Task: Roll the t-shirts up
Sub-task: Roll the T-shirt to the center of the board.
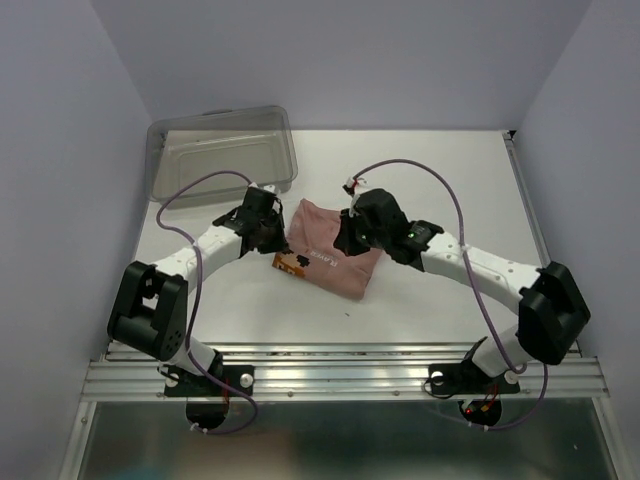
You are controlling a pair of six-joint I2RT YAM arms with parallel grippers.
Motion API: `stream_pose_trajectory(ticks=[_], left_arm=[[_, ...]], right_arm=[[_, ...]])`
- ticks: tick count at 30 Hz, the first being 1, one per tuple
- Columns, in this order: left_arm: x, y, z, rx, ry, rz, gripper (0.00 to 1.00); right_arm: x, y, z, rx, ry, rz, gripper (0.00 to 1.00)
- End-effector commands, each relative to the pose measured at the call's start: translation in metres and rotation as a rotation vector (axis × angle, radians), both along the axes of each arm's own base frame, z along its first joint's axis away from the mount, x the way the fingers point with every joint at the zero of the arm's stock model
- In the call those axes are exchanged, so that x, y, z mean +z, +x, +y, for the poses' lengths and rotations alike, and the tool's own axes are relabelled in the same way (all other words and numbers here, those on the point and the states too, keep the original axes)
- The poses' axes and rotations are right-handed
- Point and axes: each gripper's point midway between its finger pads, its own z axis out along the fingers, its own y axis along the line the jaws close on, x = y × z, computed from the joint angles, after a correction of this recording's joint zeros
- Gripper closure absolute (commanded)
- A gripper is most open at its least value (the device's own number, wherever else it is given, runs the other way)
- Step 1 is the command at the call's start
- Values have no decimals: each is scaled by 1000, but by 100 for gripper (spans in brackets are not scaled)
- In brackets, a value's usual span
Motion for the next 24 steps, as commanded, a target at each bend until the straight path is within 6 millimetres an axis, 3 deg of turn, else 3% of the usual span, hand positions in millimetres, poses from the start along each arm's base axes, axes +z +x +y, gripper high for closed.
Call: stream_pose_trajectory(ticks=[1, 10, 13, 16, 20, 21, 24], left_arm=[[10, 7, -1, -2, 10, -33, 100], [-43, 0, 5, 34, 59, 82, 100], [-50, -2, 5, 33, 62, 99, 100], [-38, 2, 6, 35, 68, 79, 100], [14, 19, 11, 61, 83, -27, 100], [25, 22, 12, 64, 84, -51, 100], [68, 30, 21, 99, 100, -140, 96]], right_arm=[[-11, -10, -19, -34, -57, 4, 99], [-100, -35, -59, -111, -214, 133, 99], [-111, -39, -59, -96, -225, 156, 99], [-100, -37, -55, -77, -211, 138, 99], [-58, -24, -54, -62, -196, 26, 99], [-38, -23, -51, -53, -181, -19, 99], [-12, -24, -48, -20, -204, -103, 96]])
